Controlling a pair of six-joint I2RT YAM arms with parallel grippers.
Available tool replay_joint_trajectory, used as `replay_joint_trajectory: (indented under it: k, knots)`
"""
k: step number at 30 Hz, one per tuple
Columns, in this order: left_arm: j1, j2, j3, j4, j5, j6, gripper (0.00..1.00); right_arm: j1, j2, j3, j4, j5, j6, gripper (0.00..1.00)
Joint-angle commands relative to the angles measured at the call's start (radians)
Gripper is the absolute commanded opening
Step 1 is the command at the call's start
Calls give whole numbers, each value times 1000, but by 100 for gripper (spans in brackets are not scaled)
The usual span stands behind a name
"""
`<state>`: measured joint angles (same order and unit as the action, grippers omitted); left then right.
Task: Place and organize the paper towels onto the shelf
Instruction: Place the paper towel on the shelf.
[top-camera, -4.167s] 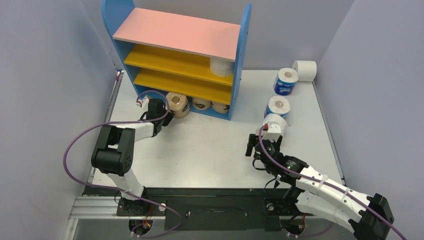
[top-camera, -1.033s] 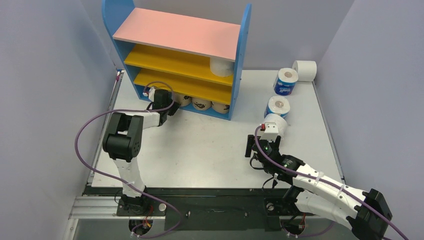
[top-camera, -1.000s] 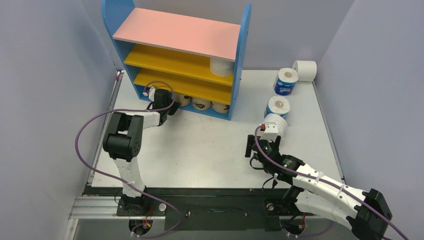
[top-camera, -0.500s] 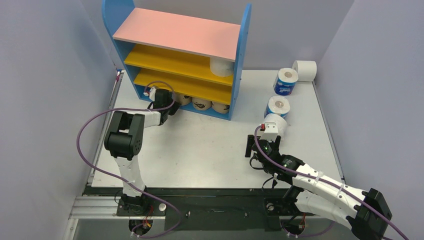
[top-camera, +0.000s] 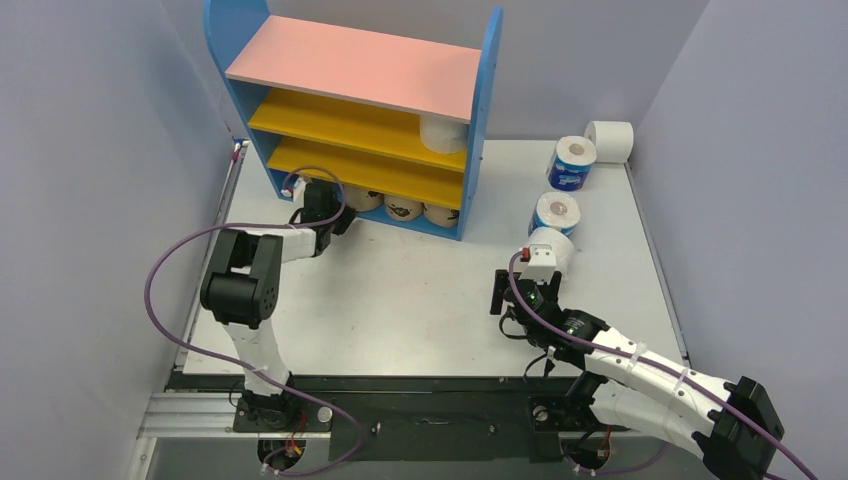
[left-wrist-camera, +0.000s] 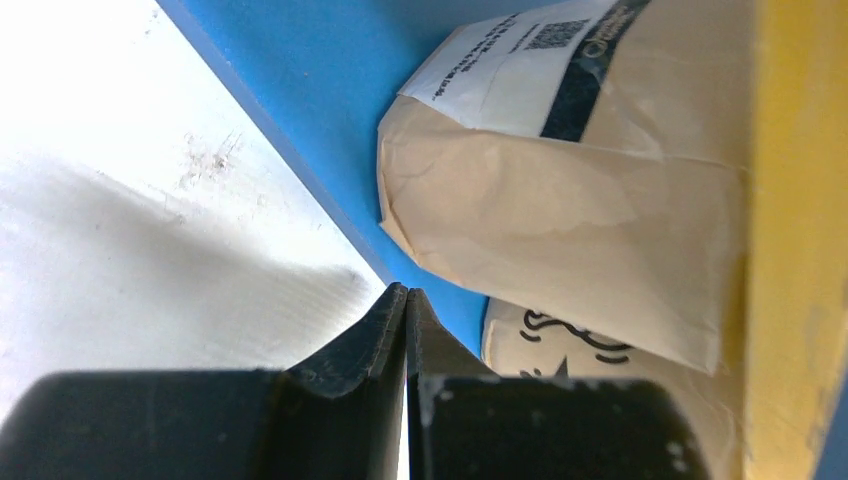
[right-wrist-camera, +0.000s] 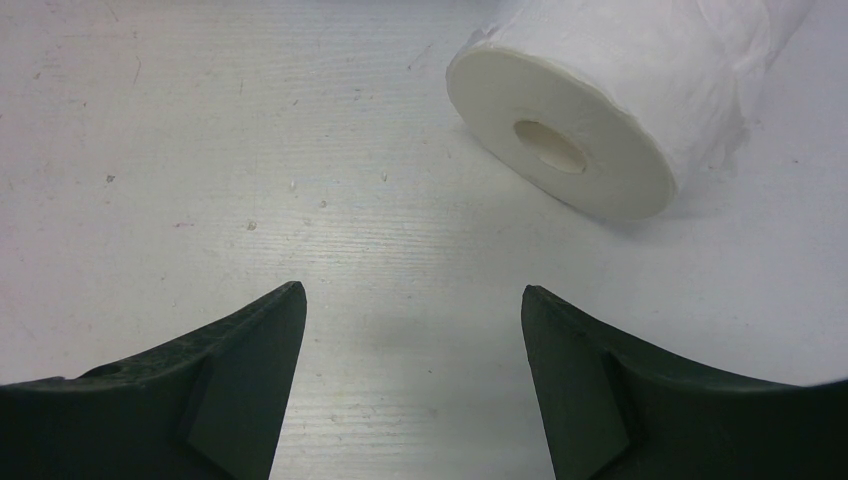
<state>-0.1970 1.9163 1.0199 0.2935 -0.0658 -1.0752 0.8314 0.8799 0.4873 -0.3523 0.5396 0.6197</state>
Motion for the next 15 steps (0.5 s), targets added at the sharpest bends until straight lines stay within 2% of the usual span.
replay_joint_trajectory:
  k: [1,8,15]
  knots:
    - [8,-121,-25,39,-5,-11,0,-5,-2,28,21,28,-7,74]
    - [-24,-302,-136,-5,-40,-40,0,-4,-3,29,31,17,-10,74]
    - [-146,-550,-229,-150,-137,41,11,-5,-36,21,24,16,5,77]
